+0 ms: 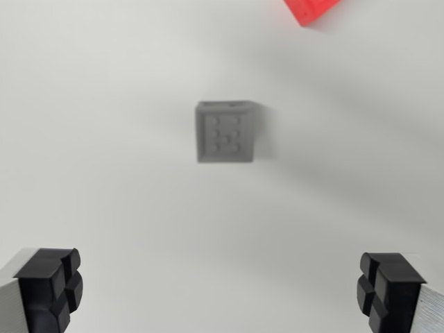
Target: Destack cube
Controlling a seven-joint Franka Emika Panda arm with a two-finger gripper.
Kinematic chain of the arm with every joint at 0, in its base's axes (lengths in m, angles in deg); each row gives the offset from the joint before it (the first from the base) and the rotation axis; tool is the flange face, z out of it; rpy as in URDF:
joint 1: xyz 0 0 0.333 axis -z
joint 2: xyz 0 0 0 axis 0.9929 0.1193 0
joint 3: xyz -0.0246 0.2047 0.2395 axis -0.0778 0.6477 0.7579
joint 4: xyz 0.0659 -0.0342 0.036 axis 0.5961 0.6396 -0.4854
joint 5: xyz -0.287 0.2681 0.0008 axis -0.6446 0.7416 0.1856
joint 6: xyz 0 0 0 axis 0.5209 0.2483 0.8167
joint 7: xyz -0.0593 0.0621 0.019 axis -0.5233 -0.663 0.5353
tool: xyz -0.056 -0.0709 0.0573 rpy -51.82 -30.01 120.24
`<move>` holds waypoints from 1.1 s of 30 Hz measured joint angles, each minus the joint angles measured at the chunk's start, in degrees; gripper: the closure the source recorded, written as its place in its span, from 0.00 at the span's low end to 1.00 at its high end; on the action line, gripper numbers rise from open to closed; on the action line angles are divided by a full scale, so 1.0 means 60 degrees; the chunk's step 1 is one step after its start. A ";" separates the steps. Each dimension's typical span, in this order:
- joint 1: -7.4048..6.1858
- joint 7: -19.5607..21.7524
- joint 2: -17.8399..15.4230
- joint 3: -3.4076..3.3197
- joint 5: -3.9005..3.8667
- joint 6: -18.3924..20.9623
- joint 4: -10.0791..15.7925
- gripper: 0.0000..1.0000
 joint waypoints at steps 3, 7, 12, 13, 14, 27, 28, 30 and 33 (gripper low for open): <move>0.0000 -0.0004 -0.0093 -0.0001 0.0006 0.0193 -0.0095 0.00; 0.0000 -0.0008 -0.0180 -0.0001 0.0011 0.0387 -0.0202 0.00; 0.0000 -0.0013 -0.0262 -0.0002 0.0016 0.0582 -0.0315 0.00; 0.0000 -0.0014 -0.0275 -0.0002 0.0017 0.0606 -0.0328 0.00; 0.0000 -0.0014 -0.0280 -0.0003 0.0017 0.0618 -0.0333 0.00; 0.0000 -0.0015 -0.0294 -0.0003 0.0018 0.0680 -0.0369 0.00; 0.0000 -0.0015 -0.0294 -0.0003 0.0018 0.0680 -0.0369 0.00; 0.0000 -0.0015 -0.0294 -0.0003 0.0018 0.0680 -0.0370 0.00; 0.0000 -0.0015 -0.0293 -0.0003 0.0018 0.0680 -0.0369 0.00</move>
